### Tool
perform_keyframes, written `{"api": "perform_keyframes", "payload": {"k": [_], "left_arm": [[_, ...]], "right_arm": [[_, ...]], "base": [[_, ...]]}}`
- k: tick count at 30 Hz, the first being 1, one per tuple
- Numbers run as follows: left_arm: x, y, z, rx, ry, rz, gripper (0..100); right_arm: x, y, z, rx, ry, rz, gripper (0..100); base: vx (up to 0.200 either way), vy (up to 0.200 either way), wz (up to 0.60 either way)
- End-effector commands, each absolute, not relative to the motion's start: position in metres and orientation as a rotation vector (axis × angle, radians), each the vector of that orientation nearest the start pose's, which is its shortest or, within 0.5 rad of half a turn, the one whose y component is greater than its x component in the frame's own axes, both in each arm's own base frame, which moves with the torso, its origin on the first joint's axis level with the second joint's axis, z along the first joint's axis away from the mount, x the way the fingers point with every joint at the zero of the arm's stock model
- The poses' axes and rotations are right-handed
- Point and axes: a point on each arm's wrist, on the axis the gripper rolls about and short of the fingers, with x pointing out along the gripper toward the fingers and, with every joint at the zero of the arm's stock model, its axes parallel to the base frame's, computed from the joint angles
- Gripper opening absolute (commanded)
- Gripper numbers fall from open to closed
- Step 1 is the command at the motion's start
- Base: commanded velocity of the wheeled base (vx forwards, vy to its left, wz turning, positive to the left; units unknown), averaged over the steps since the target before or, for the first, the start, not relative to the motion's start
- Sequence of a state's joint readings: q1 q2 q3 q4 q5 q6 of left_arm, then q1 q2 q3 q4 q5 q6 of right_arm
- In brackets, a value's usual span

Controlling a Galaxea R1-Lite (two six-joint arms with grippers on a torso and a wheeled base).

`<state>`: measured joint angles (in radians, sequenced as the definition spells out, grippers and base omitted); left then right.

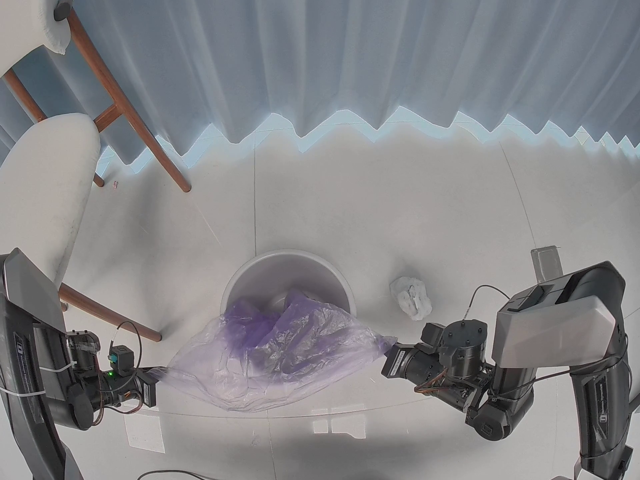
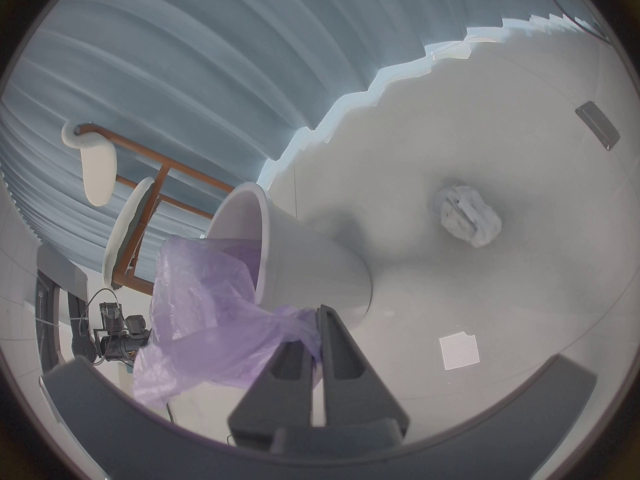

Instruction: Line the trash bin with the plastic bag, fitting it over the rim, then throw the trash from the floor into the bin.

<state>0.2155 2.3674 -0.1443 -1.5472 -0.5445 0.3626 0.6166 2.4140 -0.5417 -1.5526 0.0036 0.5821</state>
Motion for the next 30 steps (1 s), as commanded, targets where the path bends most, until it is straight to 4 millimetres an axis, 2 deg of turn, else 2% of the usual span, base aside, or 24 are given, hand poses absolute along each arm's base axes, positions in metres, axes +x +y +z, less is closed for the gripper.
{"api": "perform_keyframes", "payload": {"k": [1, 8, 19, 27, 30], "left_arm": [[0.245, 0.04, -0.025, 0.101, 0.516, -0.422, 0], [0.25, 0.041, -0.027, 0.091, 0.512, -0.411, 0], [0.253, 0.041, -0.04, 0.09, 0.555, -0.385, 0], [0.254, 0.04, -0.041, 0.096, 0.559, -0.374, 0], [0.254, 0.039, -0.039, 0.094, 0.554, -0.377, 0]], "right_arm": [[0.284, 0.198, -0.015, 0.476, 0.44, 0.51, 0], [0.29, 0.2, -0.015, 0.474, 0.449, 0.503, 0], [0.29, 0.2, -0.044, 0.44, 0.525, 0.472, 0], [0.305, 0.201, -0.045, 0.445, 0.484, 0.465, 0], [0.31, 0.2, -0.039, 0.457, 0.454, 0.462, 0]], "base": [[0.0, 0.0, 0.0], [0.0, 0.0, 0.0], [0.0, 0.0, 0.0], [0.0, 0.0, 0.0], [0.0, 0.0, 0.0]]}}
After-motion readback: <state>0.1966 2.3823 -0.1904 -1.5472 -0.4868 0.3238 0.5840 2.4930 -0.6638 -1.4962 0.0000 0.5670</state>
